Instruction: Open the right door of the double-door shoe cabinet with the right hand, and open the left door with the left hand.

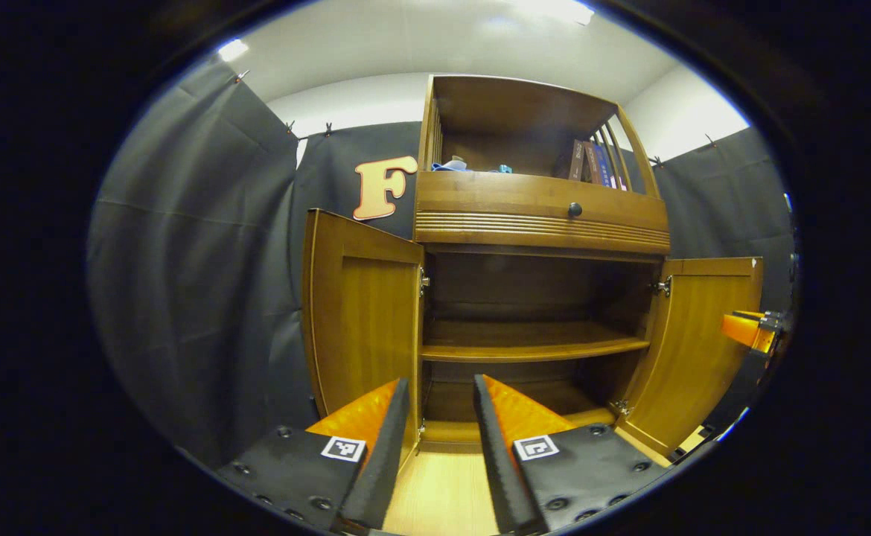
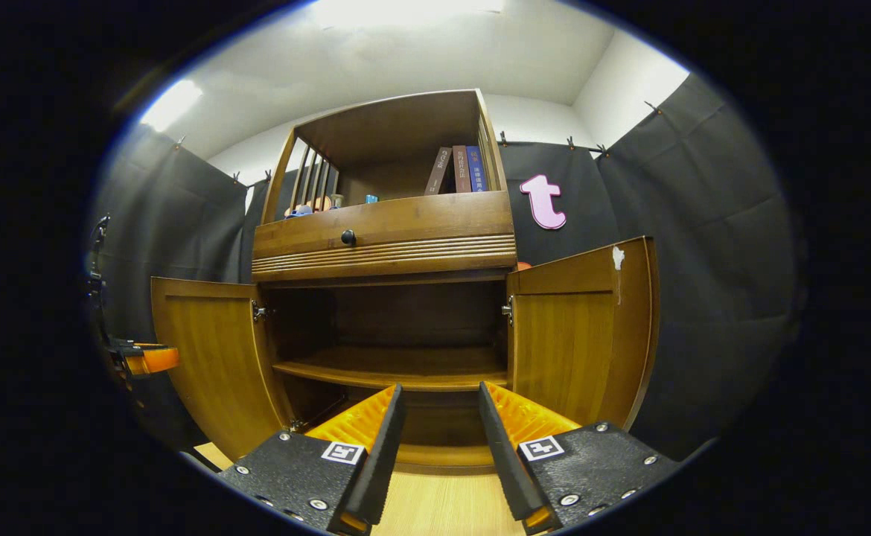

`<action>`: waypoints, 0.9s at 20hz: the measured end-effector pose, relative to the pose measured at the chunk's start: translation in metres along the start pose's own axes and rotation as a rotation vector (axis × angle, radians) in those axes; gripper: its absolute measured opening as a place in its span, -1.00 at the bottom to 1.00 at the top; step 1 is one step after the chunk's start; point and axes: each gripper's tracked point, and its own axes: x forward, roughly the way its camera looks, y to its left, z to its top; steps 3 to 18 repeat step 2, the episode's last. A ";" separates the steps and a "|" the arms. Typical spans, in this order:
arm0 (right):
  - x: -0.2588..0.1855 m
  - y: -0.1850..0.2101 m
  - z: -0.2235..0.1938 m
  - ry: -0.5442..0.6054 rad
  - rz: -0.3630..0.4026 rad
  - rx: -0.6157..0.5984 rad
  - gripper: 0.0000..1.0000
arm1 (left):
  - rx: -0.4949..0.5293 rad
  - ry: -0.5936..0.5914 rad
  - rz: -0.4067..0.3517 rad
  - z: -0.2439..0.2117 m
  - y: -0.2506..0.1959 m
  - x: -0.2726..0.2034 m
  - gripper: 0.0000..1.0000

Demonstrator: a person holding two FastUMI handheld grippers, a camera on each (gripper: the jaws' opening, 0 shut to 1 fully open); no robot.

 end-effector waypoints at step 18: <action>0.000 -0.003 0.003 -0.007 -0.007 -0.003 0.35 | 0.014 0.011 0.011 -0.004 0.000 0.003 0.19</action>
